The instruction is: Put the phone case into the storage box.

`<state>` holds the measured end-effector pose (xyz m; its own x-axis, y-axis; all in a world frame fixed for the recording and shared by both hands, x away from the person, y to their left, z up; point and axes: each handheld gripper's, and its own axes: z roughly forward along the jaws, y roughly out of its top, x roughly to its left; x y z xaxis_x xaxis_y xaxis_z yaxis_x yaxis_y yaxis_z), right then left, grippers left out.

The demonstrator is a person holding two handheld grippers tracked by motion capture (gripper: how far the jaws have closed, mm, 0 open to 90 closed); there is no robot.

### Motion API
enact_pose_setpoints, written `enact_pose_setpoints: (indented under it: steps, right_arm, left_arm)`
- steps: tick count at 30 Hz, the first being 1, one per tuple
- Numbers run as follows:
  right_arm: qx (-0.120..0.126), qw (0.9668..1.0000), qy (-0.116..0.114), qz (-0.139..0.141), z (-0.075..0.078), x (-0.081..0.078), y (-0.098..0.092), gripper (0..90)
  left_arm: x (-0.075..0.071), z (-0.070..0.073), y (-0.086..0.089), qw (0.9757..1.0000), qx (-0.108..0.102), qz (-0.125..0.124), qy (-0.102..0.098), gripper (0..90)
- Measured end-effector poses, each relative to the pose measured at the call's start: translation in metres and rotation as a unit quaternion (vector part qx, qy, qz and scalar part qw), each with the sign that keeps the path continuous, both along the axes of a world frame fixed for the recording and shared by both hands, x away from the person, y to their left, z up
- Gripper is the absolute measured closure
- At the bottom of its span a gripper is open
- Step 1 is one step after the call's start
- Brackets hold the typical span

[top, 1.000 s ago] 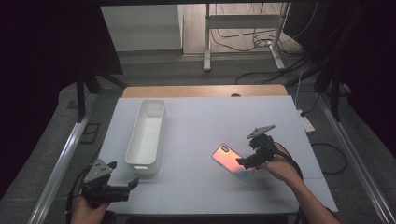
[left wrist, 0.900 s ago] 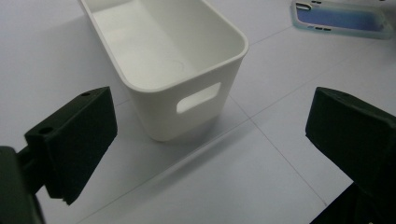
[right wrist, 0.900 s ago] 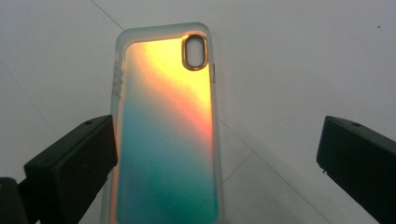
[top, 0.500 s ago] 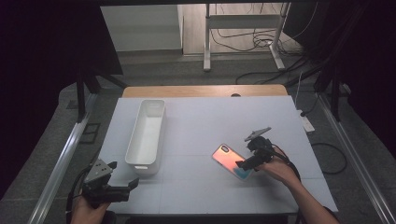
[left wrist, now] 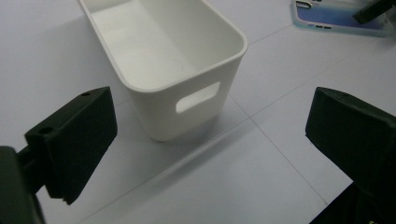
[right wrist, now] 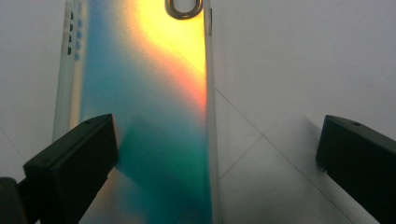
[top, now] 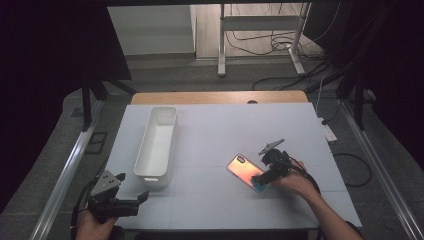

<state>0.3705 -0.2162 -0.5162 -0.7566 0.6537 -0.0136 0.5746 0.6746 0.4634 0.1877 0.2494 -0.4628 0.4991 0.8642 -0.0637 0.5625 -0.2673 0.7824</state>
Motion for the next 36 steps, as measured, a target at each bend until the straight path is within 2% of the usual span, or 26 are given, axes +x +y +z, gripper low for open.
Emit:
enact_pose_setpoints:
  steps: [3,5,6,10,13,17,19,20,30,34,36]
  right_arm:
    - [-0.011,0.9999,0.008,0.002,0.002,0.000,0.002,1.7]
    - [-0.009,0.9999,0.010,0.008,0.005,-0.001,0.003,12.4]
    - [-0.009,0.9999,0.010,0.008,0.005,-0.001,0.003,12.4]
    - [-0.008,0.9998,0.016,0.007,0.013,-0.001,0.000,42.2]
    - [-0.006,0.9996,0.029,0.006,0.017,0.001,-0.002,58.5]
    - [0.004,0.9988,0.047,0.011,0.018,0.005,-0.005,75.7]
    - [0.011,0.9983,0.057,0.004,0.018,0.006,-0.005,80.9]
    - [0.009,0.9985,0.055,0.001,0.018,0.006,-0.005,84.5]
    - [0.003,0.9984,0.056,-0.007,0.019,0.006,-0.005,87.6]
    - [0.005,0.9983,0.057,-0.012,0.020,0.006,-0.006,87.7]
    - [0.017,0.9985,0.050,-0.016,0.024,0.005,-0.008,87.7]
  left_arm:
    - [0.000,0.000,0.000,1.0000,0.001,0.000,0.001,3.0]
    - [0.000,0.000,0.000,1.0000,-0.001,0.001,0.001,3.0]
    - [0.000,0.000,0.000,1.0000,-0.001,0.001,0.001,3.0]
    - [0.001,0.000,0.000,1.0000,0.000,0.000,0.002,3.0]
    - [0.001,0.000,0.000,1.0000,0.001,-0.001,0.002,3.0]
    - [0.001,0.000,0.000,1.0000,-0.001,0.000,0.002,3.0]
    - [0.001,0.000,0.000,1.0000,-0.003,0.000,0.002,3.0]
    - [0.001,0.000,0.001,1.0000,-0.003,0.000,0.002,3.0]
    - [0.000,0.000,0.003,0.9999,-0.014,-0.005,-0.001,2.9]
    - [0.001,0.000,0.004,0.9998,-0.019,-0.004,0.003,2.8]
    - [0.001,0.000,0.004,0.9998,-0.020,-0.003,0.003,2.7]
